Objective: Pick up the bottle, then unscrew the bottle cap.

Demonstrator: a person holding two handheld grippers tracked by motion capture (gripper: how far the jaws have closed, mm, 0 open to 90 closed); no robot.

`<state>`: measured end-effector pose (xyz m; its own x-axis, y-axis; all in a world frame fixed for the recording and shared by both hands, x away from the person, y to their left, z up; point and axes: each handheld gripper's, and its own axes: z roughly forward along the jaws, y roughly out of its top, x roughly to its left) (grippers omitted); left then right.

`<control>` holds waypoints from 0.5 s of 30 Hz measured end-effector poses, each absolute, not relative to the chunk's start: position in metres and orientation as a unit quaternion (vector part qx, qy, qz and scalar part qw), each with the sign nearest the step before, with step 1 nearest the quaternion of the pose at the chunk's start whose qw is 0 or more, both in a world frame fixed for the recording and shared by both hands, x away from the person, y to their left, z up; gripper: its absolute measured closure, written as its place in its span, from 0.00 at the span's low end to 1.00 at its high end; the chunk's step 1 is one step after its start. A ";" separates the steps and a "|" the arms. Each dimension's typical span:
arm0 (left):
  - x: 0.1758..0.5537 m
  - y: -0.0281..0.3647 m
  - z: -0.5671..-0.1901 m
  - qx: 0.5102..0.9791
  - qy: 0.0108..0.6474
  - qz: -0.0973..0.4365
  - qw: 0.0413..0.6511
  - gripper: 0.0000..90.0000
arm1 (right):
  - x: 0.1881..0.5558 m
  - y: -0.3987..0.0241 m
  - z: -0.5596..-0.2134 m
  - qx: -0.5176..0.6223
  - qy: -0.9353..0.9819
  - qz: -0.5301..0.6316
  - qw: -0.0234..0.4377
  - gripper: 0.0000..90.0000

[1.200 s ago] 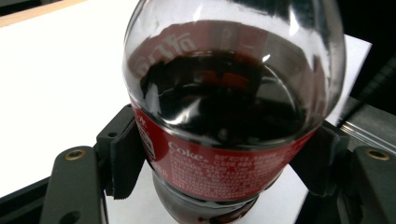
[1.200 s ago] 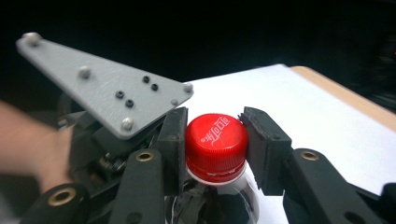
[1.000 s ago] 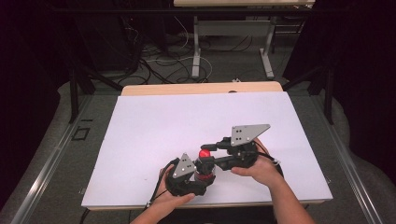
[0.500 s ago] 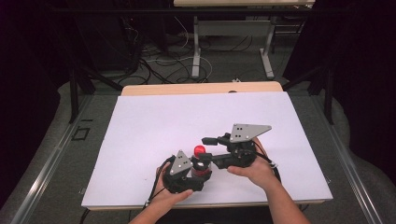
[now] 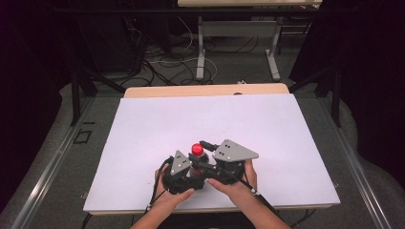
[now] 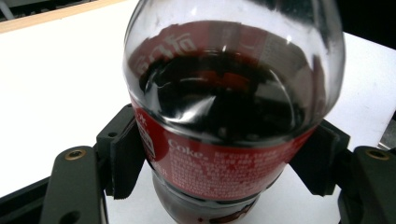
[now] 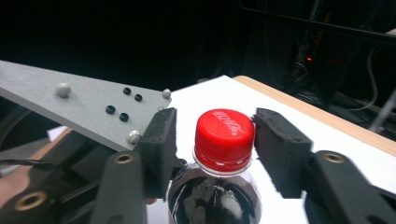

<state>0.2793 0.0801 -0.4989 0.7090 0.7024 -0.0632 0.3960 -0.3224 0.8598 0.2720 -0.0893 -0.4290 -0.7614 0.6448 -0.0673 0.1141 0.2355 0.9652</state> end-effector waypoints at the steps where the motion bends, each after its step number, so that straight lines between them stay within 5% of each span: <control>1: 0.279 0.079 -0.499 0.798 0.343 0.163 0.468 0.32 | 0.272 -0.088 -0.429 0.252 0.752 0.559 0.242 0.60; 6: 0.276 0.077 -0.500 0.803 0.333 0.158 0.468 0.32 | 0.273 -0.093 -0.428 0.237 0.760 0.557 0.237 0.67; 15: 0.273 0.073 -0.499 0.813 0.302 0.135 0.478 0.32 | 0.301 -0.126 -0.426 0.169 0.779 0.593 0.111 0.68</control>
<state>0.2727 0.0729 -0.4986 0.7810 0.6207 -0.0692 0.3621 -0.3598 0.8599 0.3005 -0.1262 -0.4265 -0.9184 0.3948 0.0271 0.1313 0.2393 0.9620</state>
